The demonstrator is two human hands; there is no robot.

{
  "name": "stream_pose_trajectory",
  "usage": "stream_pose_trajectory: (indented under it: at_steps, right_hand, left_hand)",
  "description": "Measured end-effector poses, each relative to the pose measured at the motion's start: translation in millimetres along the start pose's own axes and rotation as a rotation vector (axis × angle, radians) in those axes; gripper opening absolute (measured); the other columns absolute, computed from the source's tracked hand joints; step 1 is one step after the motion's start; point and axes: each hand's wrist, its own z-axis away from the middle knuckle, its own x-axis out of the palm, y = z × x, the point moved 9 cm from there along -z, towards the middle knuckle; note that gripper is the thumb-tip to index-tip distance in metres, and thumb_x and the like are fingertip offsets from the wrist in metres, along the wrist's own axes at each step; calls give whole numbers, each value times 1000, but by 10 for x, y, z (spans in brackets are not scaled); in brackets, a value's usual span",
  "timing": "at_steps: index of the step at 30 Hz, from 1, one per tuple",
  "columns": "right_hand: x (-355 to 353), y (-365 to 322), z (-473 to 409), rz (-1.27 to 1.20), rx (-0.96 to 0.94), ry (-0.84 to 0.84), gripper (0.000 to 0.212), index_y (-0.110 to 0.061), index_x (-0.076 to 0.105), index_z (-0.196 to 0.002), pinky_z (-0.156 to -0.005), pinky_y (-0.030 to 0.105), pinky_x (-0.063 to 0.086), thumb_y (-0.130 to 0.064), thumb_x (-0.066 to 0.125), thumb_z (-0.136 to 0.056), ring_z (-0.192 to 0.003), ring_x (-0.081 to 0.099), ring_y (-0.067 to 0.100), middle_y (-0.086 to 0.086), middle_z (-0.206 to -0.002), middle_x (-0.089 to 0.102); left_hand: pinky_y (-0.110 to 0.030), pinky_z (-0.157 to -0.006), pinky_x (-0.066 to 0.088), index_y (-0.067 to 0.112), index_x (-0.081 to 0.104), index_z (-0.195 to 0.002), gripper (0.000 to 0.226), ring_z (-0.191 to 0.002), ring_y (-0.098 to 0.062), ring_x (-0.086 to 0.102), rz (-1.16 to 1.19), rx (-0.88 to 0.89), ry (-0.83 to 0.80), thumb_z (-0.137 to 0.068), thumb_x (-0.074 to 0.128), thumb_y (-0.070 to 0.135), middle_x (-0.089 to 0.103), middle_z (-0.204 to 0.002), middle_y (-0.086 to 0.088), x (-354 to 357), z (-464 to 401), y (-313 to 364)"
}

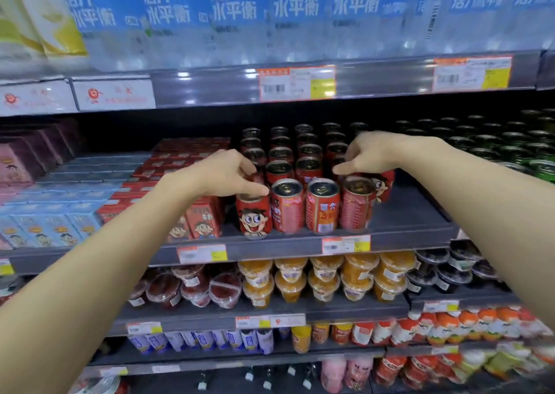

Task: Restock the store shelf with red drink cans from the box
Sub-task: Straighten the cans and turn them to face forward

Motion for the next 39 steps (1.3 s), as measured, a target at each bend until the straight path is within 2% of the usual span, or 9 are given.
stream_pose_trajectory:
  at_steps: [6, 10, 14, 16, 18, 22, 26, 30, 39]
  right_hand:
    - [-79, -639, -275, 27, -169, 83, 49, -13, 67, -122, -94, 34, 50, -48, 70, -88, -111, 61, 26, 7, -123, 66]
    - [126, -1011, -559, 13, -259, 34, 49, -11, 68, -117, -91, 38, 53, -48, 74, -84, -104, 63, 26, 6, -115, 69]
    - [264, -1097, -748, 33, -287, -5, 41, -20, 69, -102, -74, 30, 51, -51, 78, -78, -90, 62, 21, 2, -103, 69]
    - [274, -1106, -795, 17, -306, 5, 39, -22, 68, -99, -70, 29, 49, -50, 80, -75, -86, 61, 19, 1, -101, 70]
    - [280, -1127, -824, -8, -316, 8, 50, -20, 68, -112, -81, 31, 53, -48, 83, -73, -94, 63, 21, 0, -107, 69]
    - [301, -1115, -896, -45, -305, 2, 64, -19, 62, -124, -91, 34, 53, -45, 85, -70, -103, 62, 22, 1, -118, 66]
    - [325, -1052, -913, -124, -313, -60, 74, -18, 56, -135, -84, 25, 45, -38, 87, -71, -105, 58, 16, -3, -125, 62]
    - [326, -1011, -887, -160, -331, -99, 81, -17, 51, -142, -86, 24, 41, -37, 87, -73, -103, 55, 12, -8, -113, 58]
    - [262, -991, -796, -148, -310, -128, 71, -22, 51, -141, -97, 27, 43, -33, 83, -79, -118, 57, 14, -7, -130, 60]
  left_hand:
    - [-32, -94, 47, 5, 67, -116, 49, -113, -28, 57, -18, -70, 75, -88, 66, 45, 65, -121, -13, -138, -267, -149]
    - [-27, -72, 37, 17, 55, -72, 39, -88, -27, 54, -8, -145, 92, -82, 69, 52, 65, -102, -15, -12, -480, -289]
    - [-27, -73, 37, 12, 67, -98, 48, -99, -32, 58, 2, -200, 119, -75, 74, 54, 65, -108, -16, 70, -568, -349]
    - [-24, -70, 37, 14, 69, -97, 44, -101, -30, 60, 12, -212, 133, -73, 76, 50, 67, -104, -14, 69, -575, -339]
    - [-23, -71, 40, 15, 67, -92, 39, -102, -28, 62, 31, -222, 132, -73, 78, 47, 69, -105, -11, 78, -597, -355]
    - [-33, -87, 54, 12, 71, -108, 54, -100, -23, 65, 61, -269, 119, -68, 82, 45, 70, -110, -6, 68, -597, -393]
    - [-36, -81, 57, 15, 72, -99, 46, -88, -20, 66, 40, -266, 68, -66, 78, 46, 72, -99, -2, 88, -600, -365]
    - [-40, -89, 54, 12, 72, -101, 54, -98, -22, 66, 62, -267, 41, -65, 80, 52, 71, -107, -5, 109, -528, -377]
    - [-38, -89, 53, 14, 68, -109, 64, -98, -21, 64, 16, -220, -57, -68, 77, 62, 69, -110, -2, 84, -516, -317]
